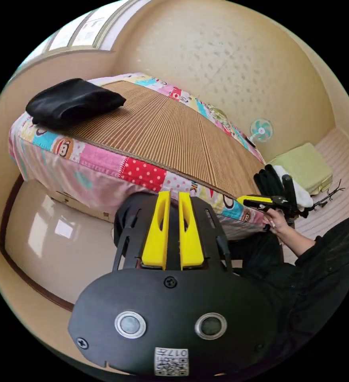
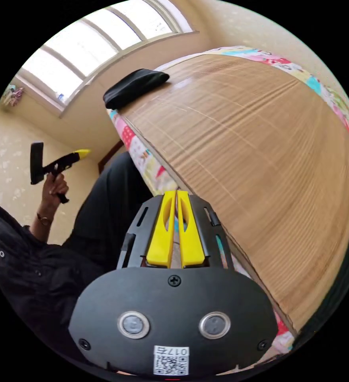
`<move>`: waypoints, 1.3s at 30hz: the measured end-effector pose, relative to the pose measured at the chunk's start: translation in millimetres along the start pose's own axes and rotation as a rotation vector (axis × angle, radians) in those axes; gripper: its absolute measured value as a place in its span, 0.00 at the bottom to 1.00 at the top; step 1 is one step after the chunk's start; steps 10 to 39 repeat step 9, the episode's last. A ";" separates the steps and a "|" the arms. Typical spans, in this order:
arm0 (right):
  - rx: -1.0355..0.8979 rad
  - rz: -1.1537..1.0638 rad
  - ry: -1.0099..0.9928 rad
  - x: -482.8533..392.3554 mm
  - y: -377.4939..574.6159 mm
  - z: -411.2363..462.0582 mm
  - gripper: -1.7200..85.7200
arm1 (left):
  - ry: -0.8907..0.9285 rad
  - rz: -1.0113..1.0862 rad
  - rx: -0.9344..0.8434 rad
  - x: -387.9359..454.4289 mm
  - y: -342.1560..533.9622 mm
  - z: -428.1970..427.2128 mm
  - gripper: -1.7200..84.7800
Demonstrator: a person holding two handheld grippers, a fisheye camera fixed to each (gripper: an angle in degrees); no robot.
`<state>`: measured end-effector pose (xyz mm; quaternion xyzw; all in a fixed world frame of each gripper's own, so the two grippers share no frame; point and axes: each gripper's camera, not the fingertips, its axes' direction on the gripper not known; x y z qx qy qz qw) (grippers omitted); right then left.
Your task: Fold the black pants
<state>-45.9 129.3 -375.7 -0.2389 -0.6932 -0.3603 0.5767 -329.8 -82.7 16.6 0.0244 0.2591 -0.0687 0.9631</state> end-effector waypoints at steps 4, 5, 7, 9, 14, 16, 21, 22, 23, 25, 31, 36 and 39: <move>0.149 0.252 0.463 54.4 125.6 -134.8 0.03 | -0.101 0.242 -0.035 100.8 -24.7 47.8 0.02; 0.235 0.383 0.595 64.8 160.0 -181.7 0.03 | -0.081 0.268 -0.024 114.7 -26.8 51.5 0.02; 0.419 0.611 0.854 71.7 215.8 -253.0 0.03 | 0.045 0.324 0.044 162.6 -32.9 61.1 0.02; 0.614 0.773 1.047 72.5 269.6 -311.6 0.03 | 0.171 0.316 0.087 190.5 -37.6 69.6 0.01; 0.614 0.773 1.047 72.5 269.6 -311.6 0.03 | 0.171 0.316 0.087 190.5 -37.6 69.6 0.01; 0.614 0.773 1.047 72.5 269.6 -311.6 0.03 | 0.171 0.316 0.087 190.5 -37.6 69.6 0.01; 0.614 0.773 1.047 72.5 269.6 -311.6 0.03 | 0.171 0.316 0.087 190.5 -37.6 69.6 0.01; 0.614 0.773 1.047 72.5 269.6 -311.6 0.03 | 0.171 0.316 0.087 190.5 -37.6 69.6 0.01; 0.614 0.773 1.047 72.5 269.6 -311.6 0.03 | 0.171 0.316 0.087 190.5 -37.6 69.6 0.01; 0.614 0.773 1.047 72.5 269.6 -311.6 0.03 | 0.171 0.316 0.087 190.5 -37.6 69.6 0.01; 0.614 0.773 1.047 72.5 269.6 -311.6 0.03 | 0.171 0.316 0.087 190.5 -37.6 69.6 0.01; 0.614 0.773 1.047 72.5 269.6 -311.6 0.03 | 0.171 0.316 0.087 190.5 -37.6 69.6 0.01; 0.614 0.773 1.047 72.5 269.6 -311.6 0.03 | 0.171 0.316 0.087 190.5 -37.6 69.6 0.01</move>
